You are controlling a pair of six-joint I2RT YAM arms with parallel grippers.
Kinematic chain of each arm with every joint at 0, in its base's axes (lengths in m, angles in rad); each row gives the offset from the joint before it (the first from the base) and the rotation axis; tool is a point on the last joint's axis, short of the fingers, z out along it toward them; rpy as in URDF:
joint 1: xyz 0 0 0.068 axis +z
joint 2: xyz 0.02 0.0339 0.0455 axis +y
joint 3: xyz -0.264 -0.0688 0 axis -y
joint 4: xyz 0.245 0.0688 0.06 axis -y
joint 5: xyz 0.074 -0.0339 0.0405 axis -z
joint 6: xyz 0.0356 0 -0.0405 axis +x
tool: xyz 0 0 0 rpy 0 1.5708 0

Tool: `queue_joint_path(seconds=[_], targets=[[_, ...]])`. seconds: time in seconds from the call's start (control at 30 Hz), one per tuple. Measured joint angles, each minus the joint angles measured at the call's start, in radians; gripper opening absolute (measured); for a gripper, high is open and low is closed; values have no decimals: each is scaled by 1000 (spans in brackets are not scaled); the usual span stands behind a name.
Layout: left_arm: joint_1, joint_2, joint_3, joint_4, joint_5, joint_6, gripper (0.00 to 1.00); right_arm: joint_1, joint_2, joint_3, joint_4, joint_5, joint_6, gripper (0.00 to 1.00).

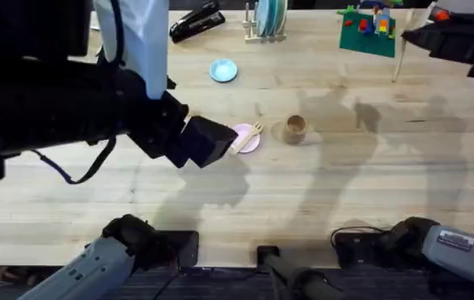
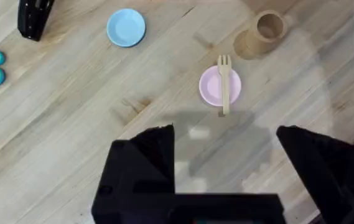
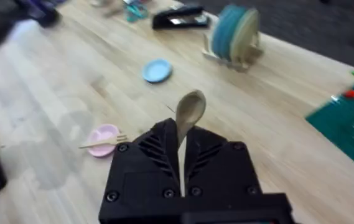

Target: Pick up a utensil and set it on the pink plate, then put the other utensil in the container.

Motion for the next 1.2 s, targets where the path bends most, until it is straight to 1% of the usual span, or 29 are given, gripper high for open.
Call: queue_joint_path(seconds=[0.27, 0.37, 0.47, 0.63, 0.77, 0.97, 1.2], targets=[[0, 0, 0, 0, 0, 0, 993, 6, 138, 0, 1, -203, -128, 29], [0, 0, 0, 0, 0, 0, 993, 12, 189, 0, 3, -266, -168, 29], [0, 0, 0, 0, 0, 0, 993, 37, 233, 0, 3, -306, -200, 29], [0, 0, 0, 0, 0, 0, 993, 114, 287, 0, 4, -315, -239, 29], [0, 0, 0, 0, 0, 0, 993, 178, 313, 0, 3, -306, -312, 29], [0, 0, 0, 0, 0, 0, 993, 245, 317, 0, 3, -304, -456, 29], [0, 0, 0, 0, 0, 0, 993, 321, 317, 0, -5, -304, -563, 29]])
